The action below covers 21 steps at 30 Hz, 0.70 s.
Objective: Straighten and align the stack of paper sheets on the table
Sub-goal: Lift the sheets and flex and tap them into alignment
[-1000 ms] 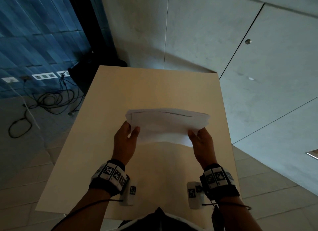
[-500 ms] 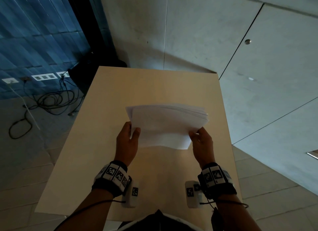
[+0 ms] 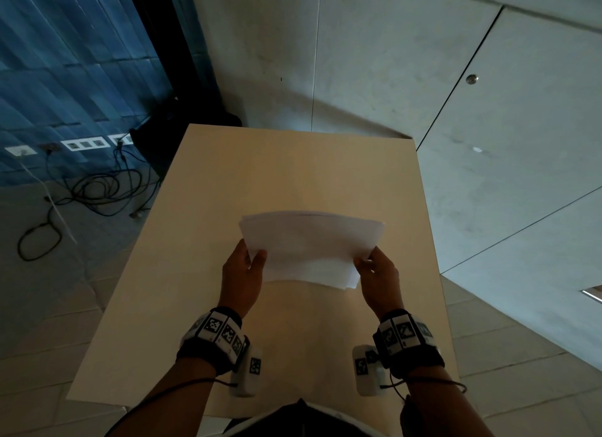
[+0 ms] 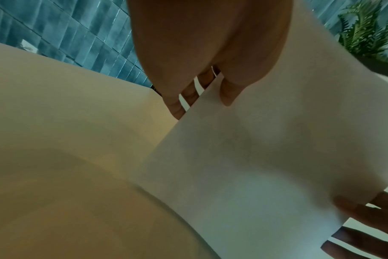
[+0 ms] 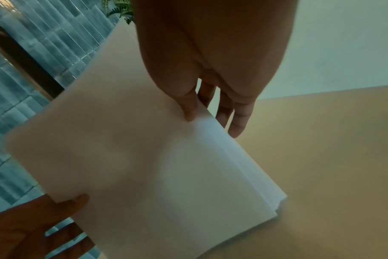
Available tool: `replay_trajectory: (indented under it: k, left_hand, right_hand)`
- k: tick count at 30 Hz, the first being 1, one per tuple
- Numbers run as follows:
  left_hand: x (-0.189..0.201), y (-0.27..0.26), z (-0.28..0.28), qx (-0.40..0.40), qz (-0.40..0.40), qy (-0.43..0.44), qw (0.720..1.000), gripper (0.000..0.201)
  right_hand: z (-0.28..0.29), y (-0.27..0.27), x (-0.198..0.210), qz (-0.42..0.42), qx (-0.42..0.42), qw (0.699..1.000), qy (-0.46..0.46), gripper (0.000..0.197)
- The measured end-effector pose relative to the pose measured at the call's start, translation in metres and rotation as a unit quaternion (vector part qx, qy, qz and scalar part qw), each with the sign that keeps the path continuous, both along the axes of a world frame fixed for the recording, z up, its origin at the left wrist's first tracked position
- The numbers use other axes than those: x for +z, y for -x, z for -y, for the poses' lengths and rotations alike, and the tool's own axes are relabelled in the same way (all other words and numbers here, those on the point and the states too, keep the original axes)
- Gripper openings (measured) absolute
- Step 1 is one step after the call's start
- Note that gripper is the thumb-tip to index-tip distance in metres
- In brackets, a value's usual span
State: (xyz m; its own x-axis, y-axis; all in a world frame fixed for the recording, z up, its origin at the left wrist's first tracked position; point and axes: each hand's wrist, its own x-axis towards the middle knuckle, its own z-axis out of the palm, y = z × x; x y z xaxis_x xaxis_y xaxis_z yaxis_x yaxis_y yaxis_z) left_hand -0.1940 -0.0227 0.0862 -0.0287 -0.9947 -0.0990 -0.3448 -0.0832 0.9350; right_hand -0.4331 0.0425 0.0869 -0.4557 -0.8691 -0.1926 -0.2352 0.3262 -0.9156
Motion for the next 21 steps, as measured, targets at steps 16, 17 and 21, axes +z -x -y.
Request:
replay_trajectory:
  k: [16, 17, 21]
  left_hand:
    - [0.005, -0.004, 0.002, 0.008, -0.004, 0.002, 1.000, 0.039]
    - [0.004, -0.005, 0.004, 0.008, -0.007, 0.003, 1.000, 0.039]
    - [-0.004, -0.005, 0.005, 0.004, -0.006, -0.027, 1.000, 0.040]
  right_hand:
    - [-0.001, 0.005, 0.001, -0.043, 0.029, 0.998, -0.025, 0.027]
    - [-0.001, 0.006, 0.003, -0.047, 0.032, 0.998, -0.024, 0.028]
    - [0.001, 0.008, 0.009, -0.031, 0.054, 0.997, -0.051, 0.034]
